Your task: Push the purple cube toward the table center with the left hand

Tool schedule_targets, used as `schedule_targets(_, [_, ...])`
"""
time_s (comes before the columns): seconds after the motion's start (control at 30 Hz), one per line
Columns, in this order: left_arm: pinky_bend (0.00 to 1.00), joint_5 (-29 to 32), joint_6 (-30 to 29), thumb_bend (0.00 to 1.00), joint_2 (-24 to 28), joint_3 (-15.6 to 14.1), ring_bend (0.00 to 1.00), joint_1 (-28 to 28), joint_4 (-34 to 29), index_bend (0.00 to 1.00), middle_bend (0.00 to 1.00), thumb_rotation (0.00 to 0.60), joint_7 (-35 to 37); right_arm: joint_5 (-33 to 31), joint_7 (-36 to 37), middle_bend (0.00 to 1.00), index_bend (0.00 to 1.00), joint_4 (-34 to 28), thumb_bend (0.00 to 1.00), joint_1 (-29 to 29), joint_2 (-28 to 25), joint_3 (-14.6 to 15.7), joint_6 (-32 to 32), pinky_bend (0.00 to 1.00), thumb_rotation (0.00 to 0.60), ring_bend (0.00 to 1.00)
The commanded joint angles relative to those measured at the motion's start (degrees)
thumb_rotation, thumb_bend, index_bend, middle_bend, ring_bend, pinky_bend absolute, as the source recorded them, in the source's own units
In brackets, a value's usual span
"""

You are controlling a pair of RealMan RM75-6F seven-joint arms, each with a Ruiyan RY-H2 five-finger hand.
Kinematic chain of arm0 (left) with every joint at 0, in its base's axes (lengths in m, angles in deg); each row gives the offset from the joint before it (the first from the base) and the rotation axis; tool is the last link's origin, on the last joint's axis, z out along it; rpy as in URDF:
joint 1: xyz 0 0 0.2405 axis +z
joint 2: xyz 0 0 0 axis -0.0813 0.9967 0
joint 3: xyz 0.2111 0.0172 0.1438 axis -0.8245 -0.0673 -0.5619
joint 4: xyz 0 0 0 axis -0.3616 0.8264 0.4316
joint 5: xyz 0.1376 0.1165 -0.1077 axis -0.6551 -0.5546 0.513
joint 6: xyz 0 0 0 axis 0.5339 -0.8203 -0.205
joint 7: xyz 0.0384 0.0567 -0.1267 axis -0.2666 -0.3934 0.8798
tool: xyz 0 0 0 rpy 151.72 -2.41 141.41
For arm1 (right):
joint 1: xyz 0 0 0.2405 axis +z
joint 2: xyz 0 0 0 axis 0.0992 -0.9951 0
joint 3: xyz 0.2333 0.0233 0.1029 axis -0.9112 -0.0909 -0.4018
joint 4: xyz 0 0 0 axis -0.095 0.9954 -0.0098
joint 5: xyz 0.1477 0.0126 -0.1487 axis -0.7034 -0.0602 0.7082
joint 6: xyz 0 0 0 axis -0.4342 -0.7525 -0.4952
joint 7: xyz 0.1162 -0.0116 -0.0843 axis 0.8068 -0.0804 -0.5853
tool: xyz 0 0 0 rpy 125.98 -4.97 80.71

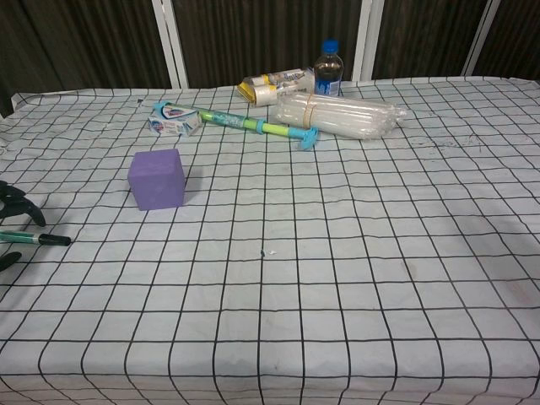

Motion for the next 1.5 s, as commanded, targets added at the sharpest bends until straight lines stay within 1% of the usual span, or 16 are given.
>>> schedule_targets(0.03, [0.04, 0.17, 0.1, 0.38, 0.03, 0.05, 0.11, 0.0, -0.02, 0.34, 0.27, 0.6, -0.11, 0.17, -0.03, 0.0, 0.0, -0.12, 0.39, 0.1, 0.05, -0.02, 0.05, 0.0, 0.6, 0.0])
schedule_targets(0.17, [0.04, 0.36, -0.1, 0.38, -0.09, 0.29, 0.12, -0.08, 0.27, 0.36, 0.29, 0.6, -0.18, 0.2, -0.33, 0.0, 0.0, -0.18, 0.39, 0.26, 0.14, 0.06, 0.55, 0.0, 0.6, 0.0])
schedule_targets(0.4, [0.04, 0.92, 0.73, 0.38, -1.13, 0.54, 0.17, -0.44, 2.73, 0.48, 0.39, 0.6, 0.29, 0.2, -0.44, 0.0, 0.0, -0.16, 0.39, 0.2, 0.06, 0.08, 0.49, 0.0, 0.6, 0.0])
schedule_targets(0.6, [0.04, 1.31, 1.35, 0.38, -2.28, 0.73, 0.22, -0.73, 5.48, 0.54, 0.45, 0.6, 0.75, -0.02, -0.44, 0.0, 0.0, -0.23, 0.39, 0.12, 0.02, -0.01, 0.43, 0.0, 0.6, 0.0])
schedule_targets(0.67, [0.04, 1.1, 0.8, 0.38, -2.48, 0.76, 0.25, -0.68, 5.89, 0.58, 0.51, 0.6, 1.54, 0.02, -0.49, 0.0, 0.0, -0.23, 0.39, 0.09, 0.03, 0.01, 0.4, 0.0, 0.6, 0.0])
schedule_targets(0.7, [0.04, 0.91, 0.2, 0.38, -2.6, 0.79, 0.27, -0.59, 6.1, 0.62, 0.55, 0.6, 1.99, 0.02, -0.51, 0.0, 0.0, -0.23, 0.39, 0.08, 0.03, 0.01, 0.41, 0.0, 0.6, 0.0])
schedule_targets(0.8, [0.04, 0.23, -2.31, 0.39, -3.1, 1.11, 0.31, -0.36, 6.72, 0.7, 0.65, 0.6, 3.0, 0.06, -0.54, 0.0, 0.0, -0.26, 0.39, 0.08, 0.06, 0.0, 0.38, 0.0, 0.6, 0.0])
schedule_targets(0.83, [0.04, 0.15, -3.11, 0.4, -3.22, 1.36, 0.32, -0.31, 6.69, 0.71, 0.66, 0.6, 3.42, 0.06, -0.56, 0.0, 0.0, -0.28, 0.39, 0.08, 0.06, 0.0, 0.41, 0.0, 0.6, 0.0])
schedule_targets(0.93, [0.06, 0.18, -5.49, 0.42, -3.66, 2.47, 0.38, -0.37, 6.62, 0.77, 0.76, 0.6, 3.6, 0.12, -0.63, 0.0, 0.0, -0.27, 0.39, 0.17, 0.1, 0.04, 0.62, 0.0, 0.6, 0.0])
schedule_targets(1.07, [0.07, -0.06, -7.44, 0.43, -3.95, 4.23, 0.43, -1.92, 6.8, 0.79, 0.82, 0.6, 2.82, 0.13, -0.79, 0.0, 0.0, -0.3, 0.39, 0.33, 0.16, 0.04, 0.93, 0.0, 0.6, 0.0])
schedule_targets(1.13, [0.07, 0.83, -6.1, 0.43, -4.26, 5.7, 0.44, -3.54, 7.4, 0.8, 0.84, 0.6, 3.73, 0.08, -0.88, 0.0, 0.0, -0.35, 0.39, 0.39, 0.2, 0.02, 1.08, 0.0, 0.6, 0.0])
schedule_targets(1.27, [0.08, 3.77, -0.85, 0.43, -5.84, 8.39, 0.44, -7.0, 10.59, 0.8, 0.85, 0.6, 3.51, -0.12, -0.98, 0.0, 0.0, -0.42, 0.39, 0.5, 0.22, -0.05, 1.36, 0.0, 0.6, 0.0])
schedule_targets(1.33, [0.08, 4.68, 0.93, 0.43, -7.11, 9.16, 0.44, -8.5, 12.65, 0.81, 0.85, 0.6, 2.84, -0.45, -0.89, 0.0, 0.0, -0.42, 0.39, 0.59, 0.18, -0.15, 1.6, 0.0, 0.6, 0.0])
schedule_targets(1.5, [0.08, 6.24, 4.11, 0.43, -9.48, 9.85, 0.44, -10.35, 16.79, 0.81, 0.86, 0.6, 2.5, -0.83, -0.39, 0.0, 0.0, -0.38, 0.39, 0.72, -0.06, -0.29, 1.77, 0.0, 0.6, 0.0])
